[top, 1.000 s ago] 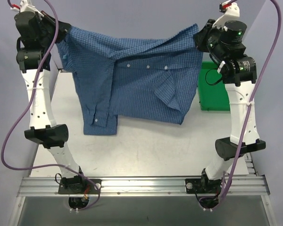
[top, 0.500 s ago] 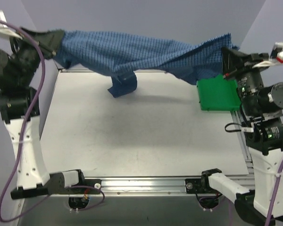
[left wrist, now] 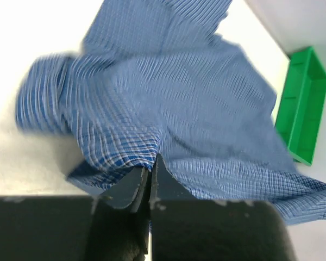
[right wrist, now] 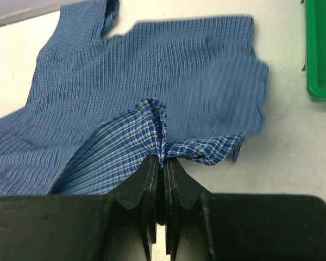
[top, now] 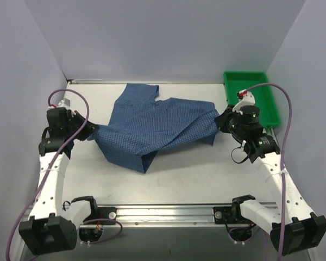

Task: Fold and stack the long sleeve shirts
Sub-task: Fold the shirt

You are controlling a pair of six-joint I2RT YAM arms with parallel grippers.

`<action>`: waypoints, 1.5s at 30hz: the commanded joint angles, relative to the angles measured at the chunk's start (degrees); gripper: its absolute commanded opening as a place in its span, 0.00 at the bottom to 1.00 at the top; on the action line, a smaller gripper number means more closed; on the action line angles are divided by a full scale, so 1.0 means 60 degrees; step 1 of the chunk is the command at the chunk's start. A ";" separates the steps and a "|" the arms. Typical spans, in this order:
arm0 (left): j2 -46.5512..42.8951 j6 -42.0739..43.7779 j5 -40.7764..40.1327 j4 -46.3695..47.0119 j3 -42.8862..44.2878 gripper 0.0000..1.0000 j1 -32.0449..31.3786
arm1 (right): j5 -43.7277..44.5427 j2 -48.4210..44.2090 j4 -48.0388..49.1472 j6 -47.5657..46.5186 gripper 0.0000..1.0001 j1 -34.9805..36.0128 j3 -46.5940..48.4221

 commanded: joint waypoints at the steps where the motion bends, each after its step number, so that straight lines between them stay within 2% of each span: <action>1: -0.0431 0.0846 -0.0573 0.0672 0.0743 0.04 0.0038 | 0.0555 0.0101 0.0813 0.0028 0.00 -0.0042 0.0679; 7: 0.0903 0.1255 -0.0676 0.1082 0.0567 0.08 -0.0094 | 0.0746 0.1231 0.1221 -0.0513 0.00 -0.0042 0.0782; 11: 0.1124 0.1301 -0.0675 0.1214 0.0319 0.11 -0.0197 | 0.0542 0.1450 0.1560 -0.0675 0.00 -0.0042 0.0752; 16: 0.1240 0.1067 -0.1100 0.1799 -0.0690 0.13 -0.0518 | 0.0949 0.1640 0.1894 -0.0368 0.02 0.0002 -0.0227; 21: 0.2615 0.1110 -0.1451 0.1889 -0.0707 0.16 -0.1119 | 0.1097 0.2694 0.1751 -0.0397 0.02 0.0017 -0.0478; 22: 0.2748 0.1067 -0.1539 0.1830 -0.0722 0.16 -0.1453 | 0.1141 0.2783 0.1475 -0.0368 0.02 0.0046 -0.0580; 25: 0.3013 0.0906 -0.1759 0.1741 -0.0985 0.20 -0.1544 | 0.1505 0.3047 0.1181 0.0114 0.02 0.0061 -0.0932; 26: 0.3028 0.0890 -0.1788 0.1698 -0.1044 0.23 -0.1545 | 0.1507 0.3149 0.0846 0.0246 0.02 0.0061 -0.0961; 28: 0.3101 0.0992 -0.1804 0.1449 -0.0971 0.36 -0.1559 | 0.1478 0.3428 0.0275 0.0554 0.07 0.0075 -0.0932; 29: 0.3087 0.1065 -0.1803 0.1333 -0.0884 0.46 -0.1559 | 0.1478 0.3486 0.0112 0.0584 0.13 0.0177 -0.0860; 30: 0.3000 0.1153 -0.1818 0.1056 -0.0680 0.55 -0.1545 | 0.1493 0.3429 -0.0050 0.0468 0.28 0.0294 -0.0801; 31: 0.2897 0.1328 -0.1891 0.0937 -0.0562 0.73 -0.1545 | 0.1638 0.3356 -0.0312 0.0308 0.36 0.0484 -0.0728; 33: 0.2400 0.1519 -0.1950 0.0644 -0.0314 0.87 -0.1530 | 0.1945 0.2933 -0.0621 -0.0217 0.54 0.1404 -0.0378; 35: 0.2005 0.1885 -0.2242 0.0410 -0.0151 0.97 -0.1515 | 0.2500 0.2624 -0.0973 -0.0484 0.62 0.2151 -0.0157; 36: 0.1669 0.2017 -0.2388 0.0350 -0.0078 0.97 -0.1501 | 0.2649 0.2289 -0.0988 -0.0630 0.68 0.3112 -0.0040; 38: 0.1200 0.2384 -0.3060 0.0335 -0.0048 0.98 -0.1515 | 0.2854 0.2009 -0.0872 -0.1054 0.70 0.4098 0.0064; 39: 0.1110 0.2486 -0.3324 0.0364 -0.0106 0.97 -0.1515 | 0.2754 0.2008 -0.0741 -0.1216 0.70 0.4988 0.0107; 41: 0.0949 0.2545 -0.3940 0.0510 -0.0413 0.98 -0.1486 | 0.2344 0.2168 -0.0287 -0.1802 0.70 0.5960 0.0283; 43: 0.0948 0.2560 -0.4088 0.0715 -0.0633 0.97 -0.1427 | 0.1744 0.2854 0.0093 -0.2226 0.70 0.7114 0.0662; 45: 0.1152 0.2560 -0.3754 0.0702 -0.0693 0.97 -0.1267 | 0.0927 0.3934 0.0198 -0.2637 0.68 0.7646 0.1072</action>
